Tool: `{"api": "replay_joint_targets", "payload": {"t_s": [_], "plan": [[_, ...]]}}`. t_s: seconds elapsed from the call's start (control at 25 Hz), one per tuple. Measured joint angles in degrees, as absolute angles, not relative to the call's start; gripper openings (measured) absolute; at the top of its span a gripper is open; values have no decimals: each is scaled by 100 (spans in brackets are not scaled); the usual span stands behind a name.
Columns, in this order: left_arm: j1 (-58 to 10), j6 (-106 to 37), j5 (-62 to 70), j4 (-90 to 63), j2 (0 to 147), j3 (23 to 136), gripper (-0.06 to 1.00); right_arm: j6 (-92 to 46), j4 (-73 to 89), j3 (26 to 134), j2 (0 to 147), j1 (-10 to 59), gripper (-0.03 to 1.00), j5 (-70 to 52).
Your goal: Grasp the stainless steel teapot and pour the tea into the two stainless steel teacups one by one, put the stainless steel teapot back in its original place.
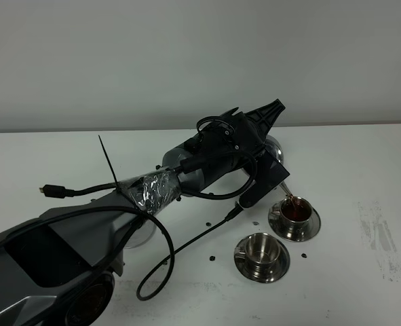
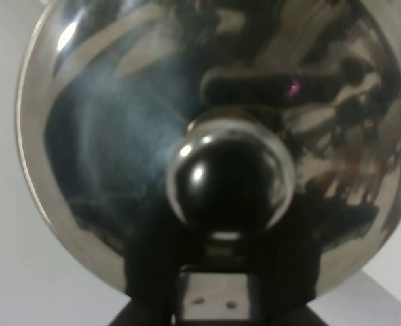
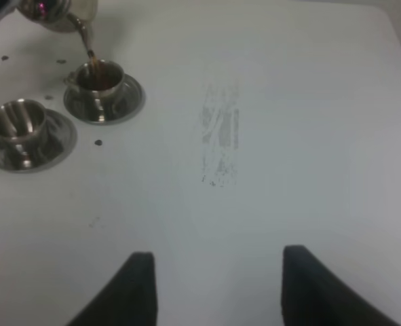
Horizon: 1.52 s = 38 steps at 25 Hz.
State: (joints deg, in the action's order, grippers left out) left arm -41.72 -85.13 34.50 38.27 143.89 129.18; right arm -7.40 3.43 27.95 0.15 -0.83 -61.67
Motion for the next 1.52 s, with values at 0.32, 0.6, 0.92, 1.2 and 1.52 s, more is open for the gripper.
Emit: {"api": "replay_joint_targets", "payload": {"t_s": [0.32, 0.6, 0.92, 1.2, 1.52], "plan": [[-4178, -8524, 3437, 3850, 14389, 12918, 25, -740, 343, 2795, 15, -83, 44, -6167], [-4200, -8526, 3430, 3856, 14389, 12918, 25, -740, 343, 2795, 15, -83, 44, -6167], [-4206, -8484, 3506, 3636, 14389, 12918, 25, -740, 343, 2795, 15, -83, 44, -6167], [-4117, -8269, 3764, 3331, 14389, 12918, 25, -740, 343, 2795, 15, -83, 44, -6167], [-3834, -7823, 3895, 2171, 14176, 12997, 25, -740, 343, 2795, 15, -83, 44, -6167]]}}
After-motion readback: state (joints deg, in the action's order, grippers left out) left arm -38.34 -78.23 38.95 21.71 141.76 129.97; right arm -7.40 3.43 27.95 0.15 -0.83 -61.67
